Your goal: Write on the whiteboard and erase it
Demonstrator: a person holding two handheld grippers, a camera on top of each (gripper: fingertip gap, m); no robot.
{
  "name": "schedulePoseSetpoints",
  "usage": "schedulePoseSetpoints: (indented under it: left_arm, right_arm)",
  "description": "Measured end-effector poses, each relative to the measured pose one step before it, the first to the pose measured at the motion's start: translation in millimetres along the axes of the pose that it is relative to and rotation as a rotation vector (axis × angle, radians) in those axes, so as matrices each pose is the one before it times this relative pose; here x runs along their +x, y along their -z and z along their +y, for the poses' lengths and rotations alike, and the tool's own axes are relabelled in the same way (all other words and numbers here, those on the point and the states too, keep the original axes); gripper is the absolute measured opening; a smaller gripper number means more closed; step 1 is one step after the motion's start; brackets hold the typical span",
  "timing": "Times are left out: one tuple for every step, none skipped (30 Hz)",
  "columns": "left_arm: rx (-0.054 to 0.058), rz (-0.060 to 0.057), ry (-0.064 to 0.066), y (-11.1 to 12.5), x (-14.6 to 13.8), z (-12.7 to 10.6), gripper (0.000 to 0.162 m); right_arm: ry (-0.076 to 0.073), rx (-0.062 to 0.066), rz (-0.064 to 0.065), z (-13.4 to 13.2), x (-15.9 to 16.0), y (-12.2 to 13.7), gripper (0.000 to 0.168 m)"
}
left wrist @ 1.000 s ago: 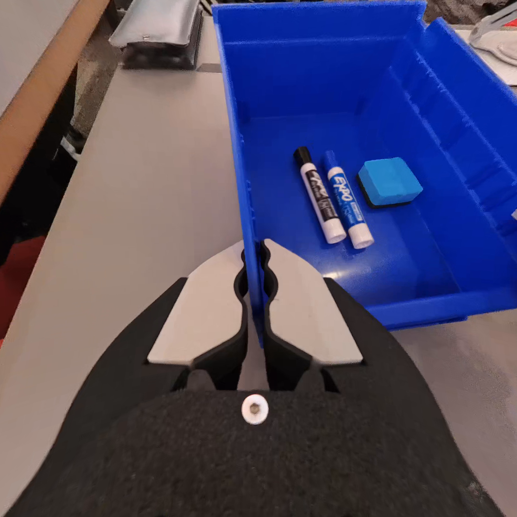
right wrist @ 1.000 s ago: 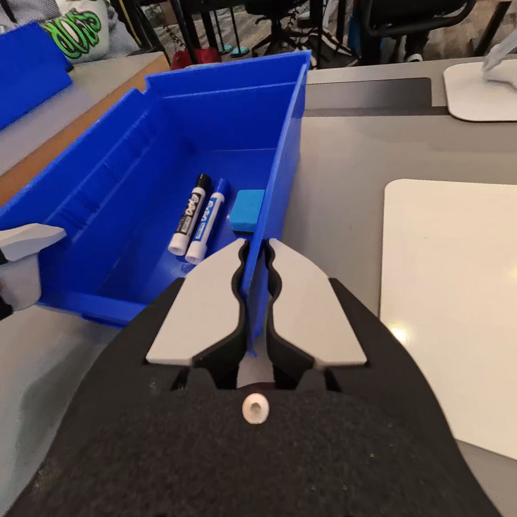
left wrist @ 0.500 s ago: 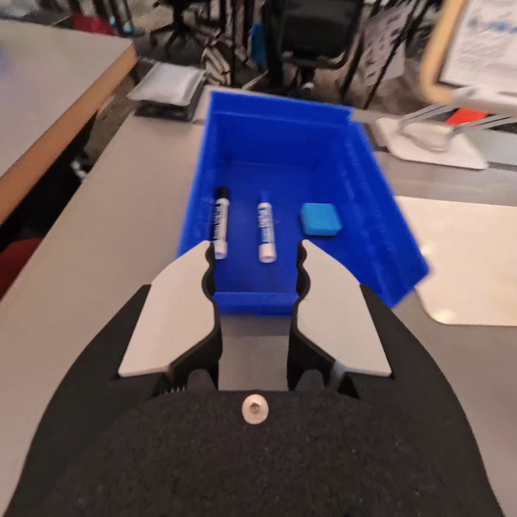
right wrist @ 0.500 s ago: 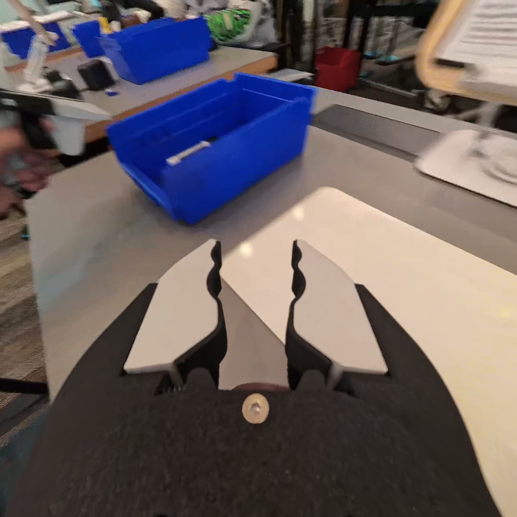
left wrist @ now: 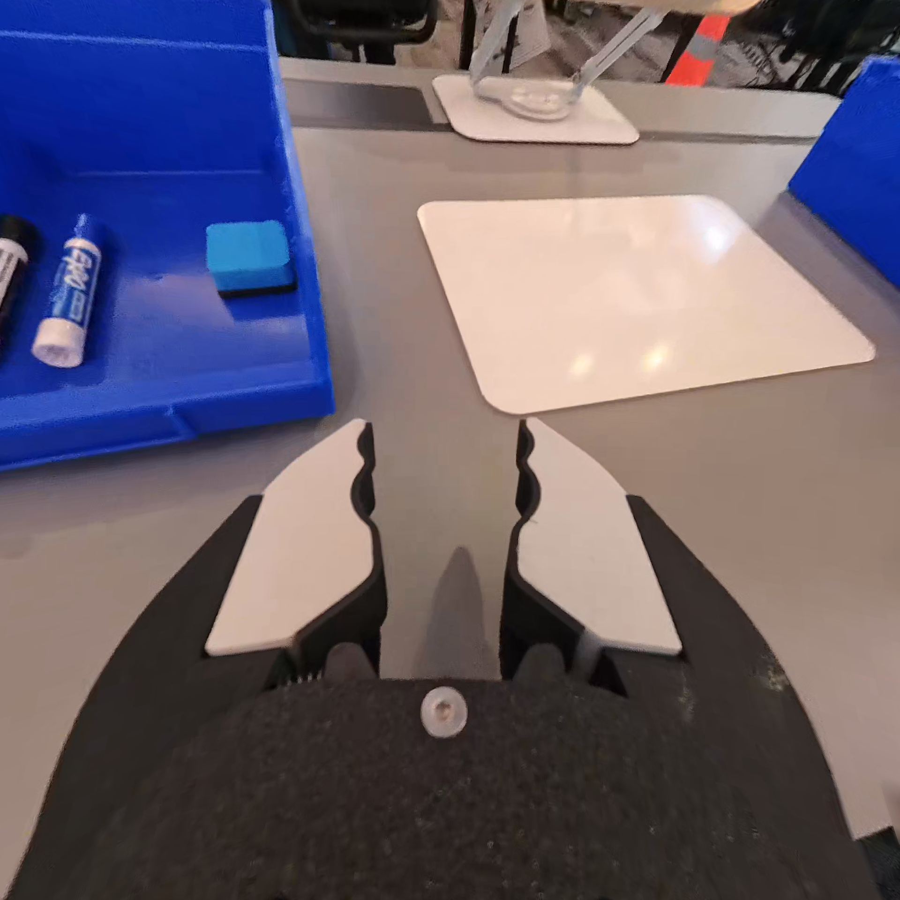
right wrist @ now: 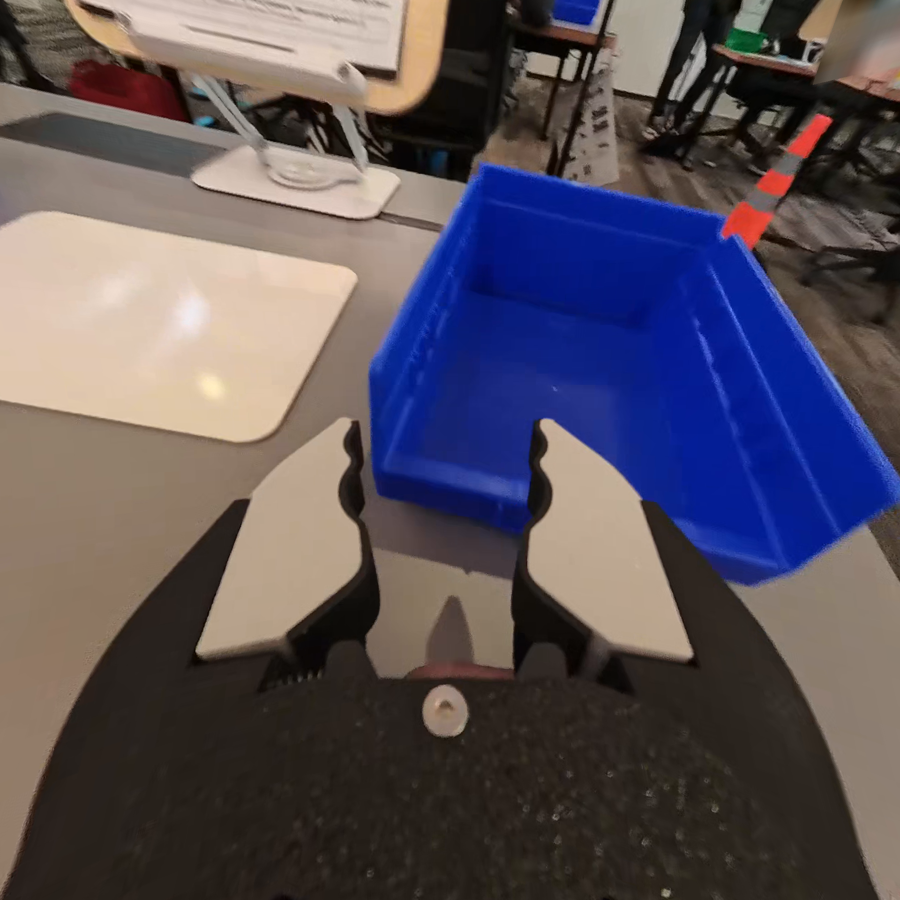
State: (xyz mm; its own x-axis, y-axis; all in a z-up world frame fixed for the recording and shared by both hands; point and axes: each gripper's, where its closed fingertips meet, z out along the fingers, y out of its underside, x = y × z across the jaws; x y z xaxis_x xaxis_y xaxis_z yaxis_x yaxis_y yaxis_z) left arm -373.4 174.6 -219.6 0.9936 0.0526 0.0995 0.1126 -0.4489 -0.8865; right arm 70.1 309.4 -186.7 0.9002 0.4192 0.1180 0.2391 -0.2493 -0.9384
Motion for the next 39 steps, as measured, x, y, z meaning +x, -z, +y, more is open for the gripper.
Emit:
schedulePoseSetpoints:
  left_arm:
    - [-0.0109,-0.0053,0.0038,0.01,-1.67,2.79,0.056]
    - [-0.0070,-0.0024,0.0087,0.87,-2.10,1.62,0.056]
    - [0.0079,-0.0049,0.0079,1.39,-2.98,0.23,0.056]
    - [0.0056,0.0000,0.0032,1.27,-2.78,1.24,0.056]
    - [-0.0140,0.0061,0.0021,1.00,-2.06,3.12,0.055]
    - [-0.0123,0.0034,0.0111,1.62,-2.50,1.59,0.055]
    - [0.0108,0.0041,0.0180,1.98,-1.89,-2.42,0.055]
    - [0.0219,0.0058,0.0082,0.95,-0.93,-3.87,0.055]
    - [0.0034,-0.0151,-0.0061,-0.31,-3.24,-0.87,0.054]
    - [-0.0172,-0.0266,-0.0166,-0.75,-4.51,2.75,0.054]
    - [-0.0137,-0.0215,-0.0167,0.04,-3.39,3.35,0.055]
    - [-0.0020,-0.0081,-0.0081,1.28,-1.40,1.82,0.055]
    - [0.0020,-0.0027,0.0038,2.39,-1.08,-0.10,0.055]
    - [0.0116,-0.0034,0.0070,3.11,-1.41,-1.55,0.054]
    - [0.0113,-0.0020,0.0009,2.84,-1.28,-1.33,0.054]
    - [0.0018,-0.0072,-0.0033,2.06,-1.96,-0.08,0.054]
    - [0.0011,-0.0025,-0.0077,1.54,-1.44,0.08,0.054]
    - [0.0039,0.0107,-0.0157,1.27,-0.16,-1.21,0.054]
    - [0.0135,0.0291,-0.0182,1.86,1.08,-5.15,0.055]
    - [0.0303,0.0622,-0.0482,2.26,3.70,-12.47,0.055]
    - [0.0043,0.0479,-0.0949,0.24,-0.65,-12.97,0.055]
    - [-0.0591,0.0228,-0.1173,-2.22,-7.19,-6.87,0.056]
    - [-0.0870,0.0008,-0.1243,-2.67,-13.50,-4.04,0.057]
    - [-0.0538,-0.0157,-0.1102,-3.81,-17.67,-5.93,0.057]
    - [-0.0208,0.0340,-0.0849,-7.04,-11.48,-6.29,0.056]
    - [-0.0169,0.0699,-0.0674,-9.36,-8.36,-5.17,0.054]
    - [-0.0145,0.0521,-0.0364,-10.92,-12.26,-4.62,0.048]
    - [-0.0159,0.0793,-0.0257,-12.16,-7.79,-2.98,0.051]
    - [-0.0231,0.0709,-0.0301,-11.56,-8.06,-1.39,0.054]
    - [-0.0194,0.0451,-0.0224,-11.44,-10.23,-0.03,0.059]
    - [-0.0319,0.0479,-0.0210,-11.54,-8.22,2.97,0.059]
    - [-0.0430,0.0397,-0.0196,-11.07,-8.08,4.70,0.061]
    - [-0.0345,0.0320,-0.0135,-10.42,-7.61,4.04,0.064]
    - [-0.0317,0.0402,-0.0130,-9.58,-4.81,4.29,0.063]
    - [-0.0220,0.0301,-0.0082,-8.87,-5.10,3.37,0.064]
    - [-0.0165,0.0268,-0.0052,-7.91,-4.26,2.96,0.065]
    - [-0.0094,0.0198,-0.0028,-7.18,-3.96,2.19,0.066]
    - [-0.0059,0.0203,-0.0029,-6.91,-2.35,2.12,0.068]
    - [-0.0142,0.0176,-0.0058,-6.76,-1.17,3.28,0.068]
  right_arm:
    - [-0.0059,-0.0152,0.0136,7.06,4.05,3.13,0.065]
    - [-0.0162,-0.0141,-0.0005,5.88,1.96,2.29,0.065]
    - [-0.0206,-0.0087,-0.0002,4.82,2.34,1.65,0.065]
    - [-0.0183,-0.0068,0.0031,3.82,2.61,1.19,0.065]
    - [-0.0138,-0.0081,-0.0008,3.48,1.67,0.24,0.065]
    - [-0.0127,-0.0092,-0.0079,3.47,0.94,-0.76,0.065]
    - [-0.0113,-0.0131,-0.0090,4.56,1.09,-1.82,0.065]
    - [-0.0156,-0.0168,-0.0072,4.14,1.61,-2.26,0.065]
    - [-0.0275,-0.0050,-0.0129,0.36,0.89,-1.69,0.065]
    - [-0.0318,0.0130,-0.0205,-3.58,-0.56,-0.74,0.065]
    - [-0.0219,0.0177,-0.0192,-4.39,-1.49,-0.23,0.065]
    - [-0.0062,0.0113,-0.0131,-2.84,-1.78,-0.33,0.064]
    - [0.0076,0.0022,-0.0064,-0.78,-1.87,-0.47,0.064]
    - [0.0141,-0.0013,-0.0013,0.26,-1.93,-0.38,0.064]
    - [0.0125,0.0025,-0.0029,-0.01,-2.78,-0.09,0.064]
    - [0.0081,0.0052,-0.0096,-0.53,-3.94,-0.08,0.064]
    - [0.0049,0.0047,-0.0132,-1.12,-4.36,-0.26,0.064]
    - [0.0032,0.0054,-0.0142,-1.68,-4.33,-0.36,0.064]
    - [0.0029,0.0083,-0.0156,-2.44,-4.08,-0.08,0.064]
    - [0.0040,0.0101,-0.0151,-2.52,-3.87,0.22,0.064]
    - [0.0054,0.0095,-0.0158,-2.29,-3.81,0.69,0.064]
    - [0.0080,0.0102,-0.0165,-2.00,-3.91,0.82,0.064]
    - [0.0125,0.0106,-0.0136,-2.02,-3.40,0.60,0.064]
    - [0.0157,0.0087,-0.0117,-2.03,-2.95,0.00,0.064]
    - [0.0172,0.0068,-0.0126,-2.14,-2.82,-0.59,0.065]
    - [0.0179,0.0079,-0.0114,-2.41,-2.42,-0.94,0.065]
    - [0.0170,0.0076,-0.0095,-2.01,-2.11,-1.01,0.065]
    - [0.0138,0.0019,-0.0093,-0.85,-2.06,-1.24,0.065]
    - [0.0088,-0.0009,-0.0075,-0.28,-2.01,-0.99,0.065]
    - [0.0044,0.0032,-0.0045,-0.53,-1.74,-0.59,0.065]
    - [0.0033,0.0045,-0.0048,-0.82,-1.96,-0.35,0.065]
    - [0.0046,-0.0012,-0.0040,-0.15,-1.77,-0.60,0.065]
    - [0.0062,-0.0054,0.0005,0.51,-1.10,-0.62,0.064]
    - [0.0079,-0.0057,0.0032,0.79,-0.71,-0.74,0.064]
    - [0.0073,-0.0050,0.0034,0.97,-0.63,-0.51,0.064]
    - [0.0039,-0.0053,0.0034,1.38,-0.61,-0.63,0.064]
    - [0.0020,-0.0083,0.0044,2.00,-0.34,-0.37,0.064]
    - [0.0032,-0.0096,0.0049,2.23,-0.14,-0.38,0.064]
    - [0.0041,-0.0074,0.0064,2.06,0.31,-0.16,0.064]
